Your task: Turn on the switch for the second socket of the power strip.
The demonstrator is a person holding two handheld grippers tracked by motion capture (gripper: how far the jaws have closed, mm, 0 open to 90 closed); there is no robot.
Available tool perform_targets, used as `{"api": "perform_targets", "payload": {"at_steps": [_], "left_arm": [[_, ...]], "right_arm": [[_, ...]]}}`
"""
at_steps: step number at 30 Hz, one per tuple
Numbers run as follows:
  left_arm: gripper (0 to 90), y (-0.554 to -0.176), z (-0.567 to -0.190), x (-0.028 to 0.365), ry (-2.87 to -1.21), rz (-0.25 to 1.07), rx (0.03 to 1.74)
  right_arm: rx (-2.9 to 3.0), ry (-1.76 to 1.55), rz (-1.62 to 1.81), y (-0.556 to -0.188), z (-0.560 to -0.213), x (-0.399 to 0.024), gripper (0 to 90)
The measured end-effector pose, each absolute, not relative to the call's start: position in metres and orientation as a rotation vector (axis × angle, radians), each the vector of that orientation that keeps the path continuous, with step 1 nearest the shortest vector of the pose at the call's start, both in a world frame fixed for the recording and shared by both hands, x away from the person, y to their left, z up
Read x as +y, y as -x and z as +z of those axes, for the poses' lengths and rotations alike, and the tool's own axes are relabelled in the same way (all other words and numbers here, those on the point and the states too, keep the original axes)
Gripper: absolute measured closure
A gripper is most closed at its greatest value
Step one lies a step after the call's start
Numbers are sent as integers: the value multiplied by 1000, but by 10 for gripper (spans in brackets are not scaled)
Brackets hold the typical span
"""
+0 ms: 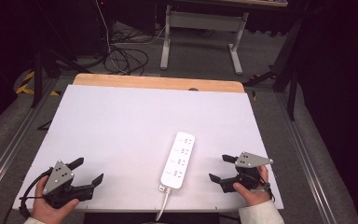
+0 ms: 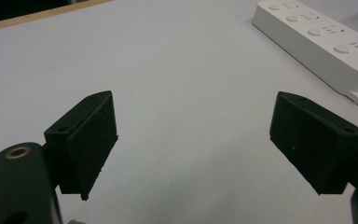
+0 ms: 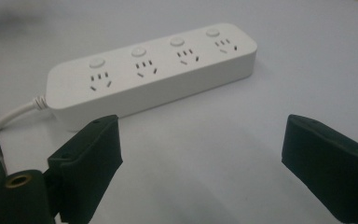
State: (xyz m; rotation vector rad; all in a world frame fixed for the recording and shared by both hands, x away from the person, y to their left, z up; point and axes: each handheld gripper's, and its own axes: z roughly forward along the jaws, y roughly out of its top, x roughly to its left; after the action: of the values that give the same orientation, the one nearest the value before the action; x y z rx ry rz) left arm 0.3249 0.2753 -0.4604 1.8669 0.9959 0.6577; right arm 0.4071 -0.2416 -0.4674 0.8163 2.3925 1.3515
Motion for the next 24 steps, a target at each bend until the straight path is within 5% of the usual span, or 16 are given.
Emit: {"api": "perform_targets", "payload": {"at_steps": [24], "left_arm": [[156, -326, -461, 276, -1869, 674, 1009]], "right_arm": [[2335, -844, 1322, -397, -483, -256, 134]]}}
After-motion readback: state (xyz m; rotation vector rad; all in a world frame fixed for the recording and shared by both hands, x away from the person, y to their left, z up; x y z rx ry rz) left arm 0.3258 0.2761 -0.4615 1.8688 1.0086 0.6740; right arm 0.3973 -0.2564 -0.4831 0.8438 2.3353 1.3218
